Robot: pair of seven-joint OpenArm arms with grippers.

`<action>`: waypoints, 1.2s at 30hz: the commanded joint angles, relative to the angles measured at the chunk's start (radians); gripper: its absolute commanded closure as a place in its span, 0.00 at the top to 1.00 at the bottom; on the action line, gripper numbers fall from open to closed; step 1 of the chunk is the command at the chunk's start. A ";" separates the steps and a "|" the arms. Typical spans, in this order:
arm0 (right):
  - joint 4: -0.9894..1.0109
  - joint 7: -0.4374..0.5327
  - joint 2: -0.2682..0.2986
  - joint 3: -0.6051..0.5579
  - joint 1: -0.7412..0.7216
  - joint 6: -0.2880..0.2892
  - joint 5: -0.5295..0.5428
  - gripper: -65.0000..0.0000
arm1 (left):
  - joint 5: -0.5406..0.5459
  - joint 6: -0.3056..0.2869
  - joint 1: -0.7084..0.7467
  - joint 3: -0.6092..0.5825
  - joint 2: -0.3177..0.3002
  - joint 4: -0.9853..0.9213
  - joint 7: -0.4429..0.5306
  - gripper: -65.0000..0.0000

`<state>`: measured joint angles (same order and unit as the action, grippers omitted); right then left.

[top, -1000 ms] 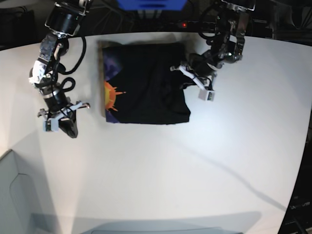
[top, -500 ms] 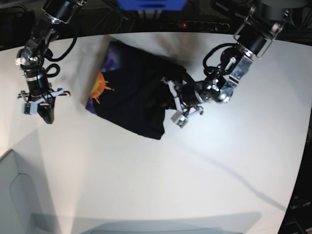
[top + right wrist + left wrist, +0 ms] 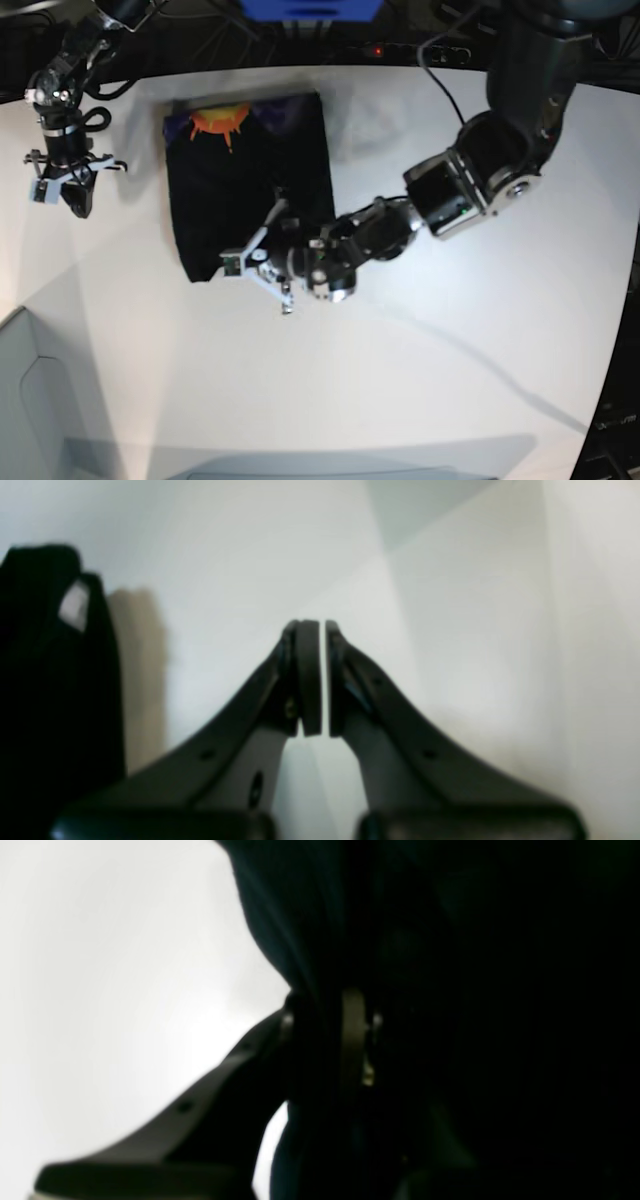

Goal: Fold the T-shirt properly

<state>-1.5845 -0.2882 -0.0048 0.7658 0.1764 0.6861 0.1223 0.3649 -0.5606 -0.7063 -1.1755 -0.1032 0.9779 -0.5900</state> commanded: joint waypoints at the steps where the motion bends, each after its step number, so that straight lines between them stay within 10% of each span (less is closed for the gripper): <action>1: -0.020 0.030 0.012 0.002 -0.007 0.012 0.018 0.00 | -0.059 0.009 0.003 -0.024 0.013 -0.035 -0.069 0.00; 8: -0.020 0.030 0.012 0.002 0.012 0.012 0.018 0.00 | -0.157 0.014 -0.005 -0.067 0.064 -0.053 -0.081 0.09; 17: -0.020 0.030 0.010 0.002 0.013 0.012 0.018 0.00 | -0.192 0.015 -0.059 -0.037 0.040 0.028 -0.080 0.77; 36: -0.023 0.031 -0.067 -0.006 0.056 0.012 0.018 0.00 | -0.186 0.012 0.138 0.681 -0.266 0.652 -0.249 0.78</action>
<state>-1.5902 -0.2909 -0.0830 0.7574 0.2390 0.6865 0.1188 0.1692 -0.5518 -0.5446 -0.4938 -0.3737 1.6161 -0.8577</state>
